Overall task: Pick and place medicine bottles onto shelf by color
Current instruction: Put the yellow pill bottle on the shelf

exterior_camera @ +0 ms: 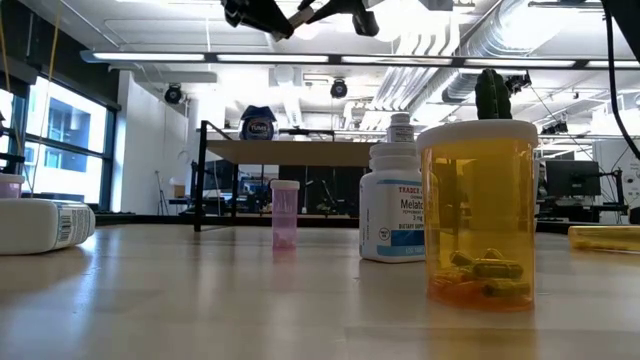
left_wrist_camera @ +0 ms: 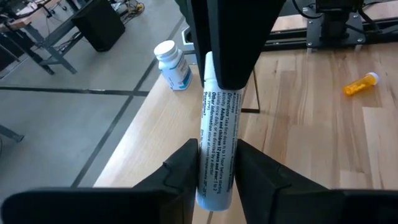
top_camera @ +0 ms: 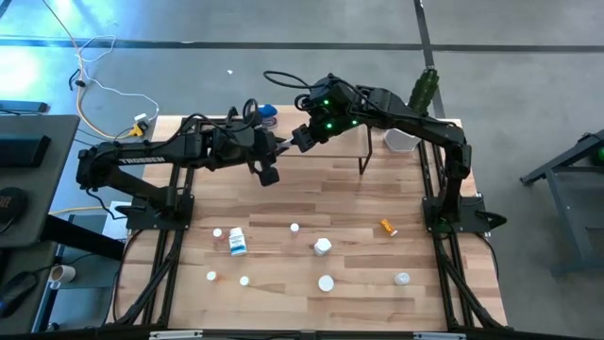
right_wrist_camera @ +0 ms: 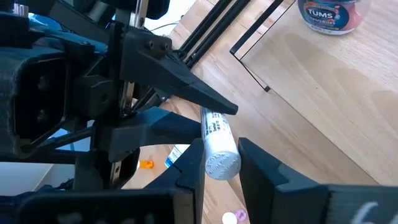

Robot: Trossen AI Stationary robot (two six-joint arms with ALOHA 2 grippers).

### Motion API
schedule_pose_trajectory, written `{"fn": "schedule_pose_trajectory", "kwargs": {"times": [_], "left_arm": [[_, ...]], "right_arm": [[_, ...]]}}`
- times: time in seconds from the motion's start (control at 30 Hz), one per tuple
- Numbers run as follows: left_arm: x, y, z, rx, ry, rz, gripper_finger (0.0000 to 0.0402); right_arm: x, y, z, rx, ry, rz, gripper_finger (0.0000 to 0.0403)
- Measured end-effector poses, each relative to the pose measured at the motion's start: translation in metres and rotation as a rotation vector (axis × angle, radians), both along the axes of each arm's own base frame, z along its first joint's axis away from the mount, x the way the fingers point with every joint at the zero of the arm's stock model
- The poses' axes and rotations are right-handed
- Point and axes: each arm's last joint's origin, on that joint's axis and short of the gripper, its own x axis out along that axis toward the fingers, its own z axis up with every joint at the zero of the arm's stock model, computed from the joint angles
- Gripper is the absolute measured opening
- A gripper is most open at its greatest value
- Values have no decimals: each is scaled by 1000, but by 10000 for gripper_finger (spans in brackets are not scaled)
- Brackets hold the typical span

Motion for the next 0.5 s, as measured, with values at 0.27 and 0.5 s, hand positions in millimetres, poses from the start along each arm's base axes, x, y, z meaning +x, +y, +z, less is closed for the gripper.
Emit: {"fn": "schedule_pose_trajectory", "kwargs": {"times": [0.27, 0.5], "left_arm": [[0, 0, 0, -15, -3, -24, 68], [1, -1, -1, -40, -10, -53, 70]], "right_arm": [[0, 0, 0, -38, 0, 37, 73], [0, 0, 0, -120, -3, 105, 128]]}}
